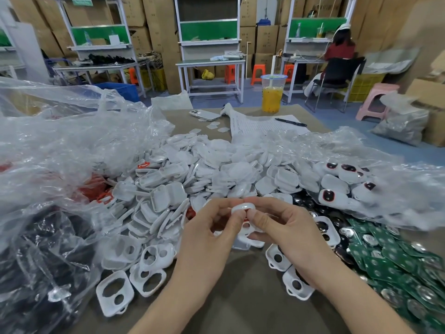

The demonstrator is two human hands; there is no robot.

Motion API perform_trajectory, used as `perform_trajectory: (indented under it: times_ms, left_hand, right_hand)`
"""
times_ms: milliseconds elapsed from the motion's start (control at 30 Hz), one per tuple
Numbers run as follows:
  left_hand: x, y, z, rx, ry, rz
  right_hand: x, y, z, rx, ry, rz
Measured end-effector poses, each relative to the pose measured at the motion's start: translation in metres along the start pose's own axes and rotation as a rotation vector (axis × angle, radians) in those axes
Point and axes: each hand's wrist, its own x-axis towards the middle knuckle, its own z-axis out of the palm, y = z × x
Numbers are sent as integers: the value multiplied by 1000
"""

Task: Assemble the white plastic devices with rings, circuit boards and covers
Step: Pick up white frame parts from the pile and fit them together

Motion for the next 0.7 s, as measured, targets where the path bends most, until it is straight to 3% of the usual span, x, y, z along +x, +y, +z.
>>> perform_trajectory:
  times_ms: [700]
  left_hand:
    - [0, -2, -2, 63, -5, 7]
  right_hand:
    - [0, 0, 2, -50, -13, -2]
